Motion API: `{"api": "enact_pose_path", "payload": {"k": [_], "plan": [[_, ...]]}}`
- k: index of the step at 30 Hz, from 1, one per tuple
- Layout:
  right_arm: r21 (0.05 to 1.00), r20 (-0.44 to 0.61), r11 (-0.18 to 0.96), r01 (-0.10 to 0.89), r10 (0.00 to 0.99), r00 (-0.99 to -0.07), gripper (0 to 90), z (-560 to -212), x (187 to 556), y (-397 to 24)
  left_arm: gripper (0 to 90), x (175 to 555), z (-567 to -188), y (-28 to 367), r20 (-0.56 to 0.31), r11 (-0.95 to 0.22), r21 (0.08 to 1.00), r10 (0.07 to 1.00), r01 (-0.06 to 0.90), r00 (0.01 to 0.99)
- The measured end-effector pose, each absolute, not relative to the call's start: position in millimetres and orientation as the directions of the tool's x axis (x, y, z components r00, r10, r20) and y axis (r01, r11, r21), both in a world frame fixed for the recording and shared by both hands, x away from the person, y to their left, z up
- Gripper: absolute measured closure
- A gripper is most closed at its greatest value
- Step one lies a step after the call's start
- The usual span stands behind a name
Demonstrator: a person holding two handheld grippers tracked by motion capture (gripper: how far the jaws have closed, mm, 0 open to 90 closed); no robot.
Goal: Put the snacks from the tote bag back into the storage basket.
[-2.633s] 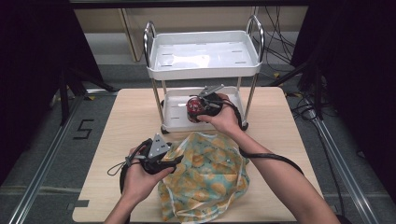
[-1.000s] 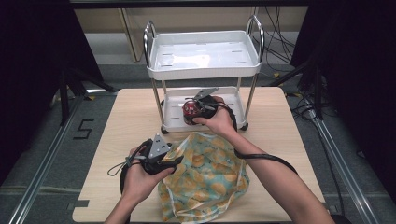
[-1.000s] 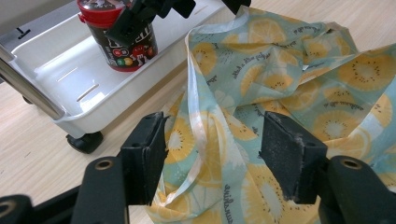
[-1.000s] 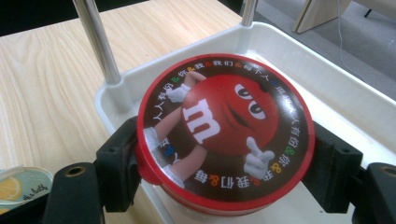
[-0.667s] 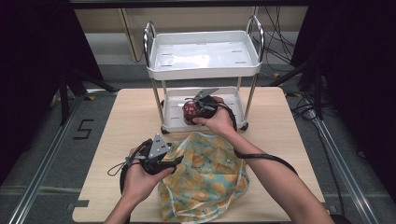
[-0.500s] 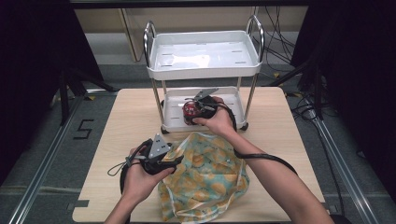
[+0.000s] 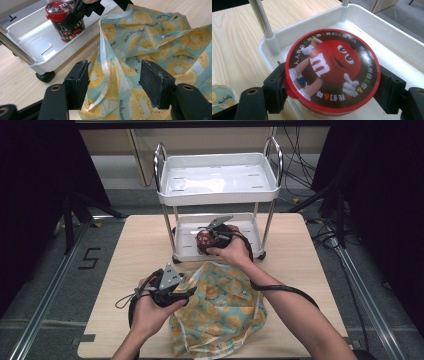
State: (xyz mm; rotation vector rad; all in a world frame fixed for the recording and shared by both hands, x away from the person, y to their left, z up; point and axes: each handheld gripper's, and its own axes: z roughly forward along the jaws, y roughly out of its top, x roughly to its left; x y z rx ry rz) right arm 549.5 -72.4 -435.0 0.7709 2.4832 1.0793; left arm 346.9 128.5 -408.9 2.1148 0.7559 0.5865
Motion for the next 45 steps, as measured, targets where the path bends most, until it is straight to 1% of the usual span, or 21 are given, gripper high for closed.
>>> {"api": "enact_pose_path", "payload": {"k": [2, 3, 8, 14, 15, 17, 20, 21, 25, 26, 27, 30, 31, 32, 34, 35, 39, 41, 42, 43, 45], "plan": [[0.752, -0.062, 0.544, 0.372, 0.62, -0.782, 26.1, -436, 548, -70, 39.6, 347, -409, 129, 0.151, -0.507, 0.803, 0.682, 0.314, 0.715], [0.745, -0.091, 0.575, 0.337, 0.589, -0.803, 26.1, -436, 550, -73, 39.6, 347, -409, 129, 0.15, -0.505, 0.804, 0.682, 0.313, 0.715], [0.741, -0.077, 0.564, 0.366, 0.613, -0.787, 26.1, -437, 547, -72, 39.6, 347, -409, 129, 0.155, -0.508, 0.803, 0.681, 0.31, 0.716], [0.739, -0.096, 0.584, 0.335, 0.584, -0.806, 26.1, -439, 551, -75, 39.5, 347, -410, 128, 0.15, -0.501, 0.807, 0.686, 0.313, 0.712], [0.746, -0.066, 0.553, 0.371, 0.615, -0.786, 26.1, -439, 549, -73, 39.5, 347, -410, 128, 0.15, -0.501, 0.807, 0.687, 0.313, 0.711], [0.733, -0.086, 0.579, 0.357, 0.599, -0.796, 26.0, -440, 550, -75, 39.5, 347, -410, 128, 0.15, -0.501, 0.807, 0.686, 0.312, 0.712], [0.741, -0.069, 0.559, 0.373, 0.615, -0.785, 26.1, -443, 548, -73, 39.5, 347, -409, 128, 0.153, -0.508, 0.804, 0.68, 0.31, 0.717], [0.73, -0.104, 0.595, 0.337, 0.584, -0.805, 26.1, -443, 551, -76, 39.5, 348, -409, 128, 0.157, -0.512, 0.802, 0.676, 0.306, 0.72], [0.737, -0.058, 0.555, 0.387, 0.621, -0.781, 26.0, -445, 548, -74, 39.5, 348, -410, 128, 0.153, -0.506, 0.805, 0.68, 0.309, 0.717], [0.732, -0.083, 0.585, 0.348, 0.584, -0.808, 26.0, -445, 552, -76, 39.5, 348, -409, 128, 0.153, -0.507, 0.805, 0.68, 0.309, 0.717], [0.732, -0.083, 0.585, 0.348, 0.584, -0.808, 26.0, -445, 552, -76, 39.5, 348, -409, 128, 0.153, -0.507, 0.805, 0.68, 0.309, 0.717], [0.735, -0.056, 0.553, 0.392, 0.626, -0.777, 26.0, -445, 549, -73, 39.5, 348, -409, 128, 0.153, -0.506, 0.805, 0.681, 0.309, 0.717], [0.727, -0.102, 0.594, 0.343, 0.588, -0.803, 26.0, -445, 552, -76, 39.5, 347, -409, 128, 0.152, -0.506, 0.805, 0.68, 0.309, 0.717], [0.736, -0.069, 0.571, 0.364, 0.599, -0.798, 26.0, -446, 551, -74, 39.5, 347, -409, 128, 0.152, -0.506, 0.805, 0.68, 0.309, 0.717], [0.731, -0.065, 0.562, 0.388, 0.623, -0.78, 26.0, -446, 549, -73, 39.5, 347, -409, 128, 0.151, -0.501, 0.807, 0.686, 0.312, 0.711], [0.724, -0.075, 0.585, 0.364, 0.593, -0.802, 26.0, -446, 550, -76, 39.5, 347, -409, 128, 0.153, -0.503, 0.806, 0.687, 0.313, 0.71], [0.729, -0.09, 0.595, 0.339, 0.574, -0.814, 26.0, -447, 553, -76, 39.5, 347, -409, 129, 0.156, -0.508, 0.804, 0.681, 0.309, 0.715], [0.725, -0.094, 0.595, 0.345, 0.583, -0.807, 26.0, -447, 553, -75, 39.5, 347, -409, 128, 0.15, -0.501, 0.807, 0.687, 0.313, 0.711], [0.73, -0.057, 0.559, 0.393, 0.623, -0.78, 26.0, -447, 549, -72, 39.5, 347, -409, 128, 0.15, -0.501, 0.807, 0.687, 0.313, 0.711], [0.732, -0.072, 0.57, 0.374, 0.609, -0.79, 26.0, -447, 551, -73, 39.5, 347, -409, 128, 0.151, -0.502, 0.806, 0.686, 0.312, 0.712], [0.732, -0.059, 0.557, 0.393, 0.626, -0.778, 25.9, -447, 550, -73, 39.5, 347, -409, 128, 0.15, -0.502, 0.807, 0.686, 0.313, 0.712]]}}
